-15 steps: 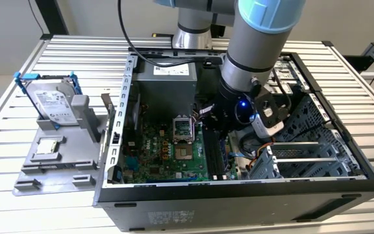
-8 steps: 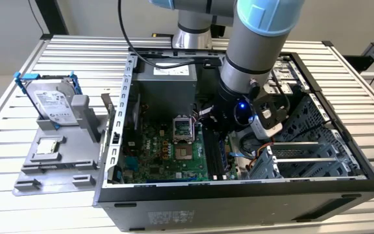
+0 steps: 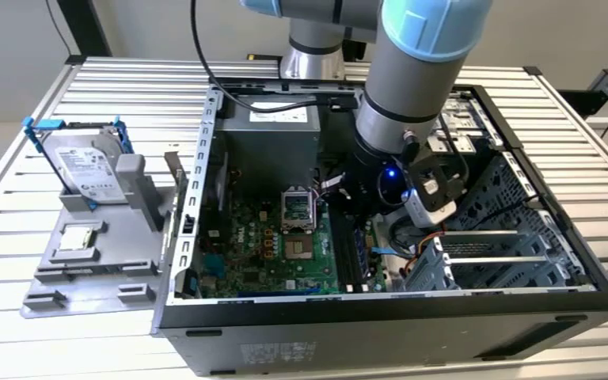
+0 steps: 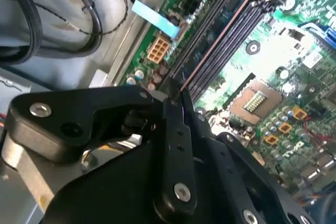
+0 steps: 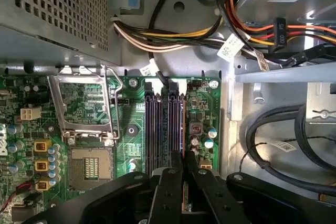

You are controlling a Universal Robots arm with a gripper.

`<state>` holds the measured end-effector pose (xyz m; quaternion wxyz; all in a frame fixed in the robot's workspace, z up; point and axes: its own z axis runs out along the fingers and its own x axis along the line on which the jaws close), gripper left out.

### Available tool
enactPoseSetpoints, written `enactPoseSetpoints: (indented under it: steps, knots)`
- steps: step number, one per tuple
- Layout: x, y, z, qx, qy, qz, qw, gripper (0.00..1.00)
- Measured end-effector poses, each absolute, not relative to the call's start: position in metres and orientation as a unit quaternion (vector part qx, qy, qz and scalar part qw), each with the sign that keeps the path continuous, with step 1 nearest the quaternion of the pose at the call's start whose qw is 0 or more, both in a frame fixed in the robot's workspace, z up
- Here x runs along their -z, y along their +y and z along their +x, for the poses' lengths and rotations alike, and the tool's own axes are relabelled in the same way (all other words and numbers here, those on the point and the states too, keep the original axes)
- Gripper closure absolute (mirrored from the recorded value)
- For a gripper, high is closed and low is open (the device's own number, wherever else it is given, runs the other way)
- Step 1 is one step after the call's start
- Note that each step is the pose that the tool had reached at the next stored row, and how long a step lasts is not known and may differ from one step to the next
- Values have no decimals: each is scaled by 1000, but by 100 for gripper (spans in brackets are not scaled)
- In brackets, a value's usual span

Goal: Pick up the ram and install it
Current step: 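Insert the ram into the slot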

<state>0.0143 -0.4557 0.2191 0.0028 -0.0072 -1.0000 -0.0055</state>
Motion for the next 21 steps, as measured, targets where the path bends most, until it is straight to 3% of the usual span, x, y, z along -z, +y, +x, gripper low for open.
enactPoseSetpoints:
  steps: [21]
  knots:
    - [-208, -456, 14, 5, -1000, -7, 3, 100]
